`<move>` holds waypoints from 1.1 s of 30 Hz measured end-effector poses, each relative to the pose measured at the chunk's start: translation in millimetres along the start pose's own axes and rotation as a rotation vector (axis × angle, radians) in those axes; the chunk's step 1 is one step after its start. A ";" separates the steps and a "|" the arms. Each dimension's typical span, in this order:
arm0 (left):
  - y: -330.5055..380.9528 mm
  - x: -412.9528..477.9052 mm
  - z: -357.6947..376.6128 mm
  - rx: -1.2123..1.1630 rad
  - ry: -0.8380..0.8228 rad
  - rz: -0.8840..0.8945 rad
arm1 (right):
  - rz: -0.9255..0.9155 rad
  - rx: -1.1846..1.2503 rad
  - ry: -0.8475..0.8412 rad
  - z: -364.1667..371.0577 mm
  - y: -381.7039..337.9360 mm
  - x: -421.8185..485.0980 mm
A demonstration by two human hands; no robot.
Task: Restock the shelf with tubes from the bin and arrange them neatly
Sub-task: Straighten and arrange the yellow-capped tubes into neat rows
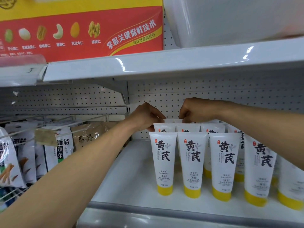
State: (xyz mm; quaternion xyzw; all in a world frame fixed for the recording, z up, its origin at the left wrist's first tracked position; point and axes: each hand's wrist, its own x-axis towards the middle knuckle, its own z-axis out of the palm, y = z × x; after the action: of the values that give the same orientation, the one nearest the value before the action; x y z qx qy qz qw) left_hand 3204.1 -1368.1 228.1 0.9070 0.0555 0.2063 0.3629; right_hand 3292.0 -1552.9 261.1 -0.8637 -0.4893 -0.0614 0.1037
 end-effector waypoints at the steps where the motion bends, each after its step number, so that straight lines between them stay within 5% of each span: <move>1: 0.6 -0.6 0.0 0.000 -0.002 -0.003 | 0.000 0.000 -0.002 -0.1 -0.1 -0.1; 15: 0.6 -20.6 -8.5 -0.006 0.037 0.019 | 0.002 0.070 0.023 -11.2 -2.2 -11.5; 23: -1.3 -72.2 -1.6 -0.151 0.382 0.125 | 0.012 0.159 0.344 -13.1 -17.5 -65.1; 33: -5.9 -148.5 36.9 -0.217 0.391 0.123 | -0.039 -0.001 0.727 34.5 -53.6 -136.1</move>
State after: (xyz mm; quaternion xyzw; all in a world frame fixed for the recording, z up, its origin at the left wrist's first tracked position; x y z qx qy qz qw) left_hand 3084.8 -1424.4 150.4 0.8071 0.0469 0.4046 0.4274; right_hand 3176.3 -1631.1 205.8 -0.7761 -0.4367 -0.3666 0.2692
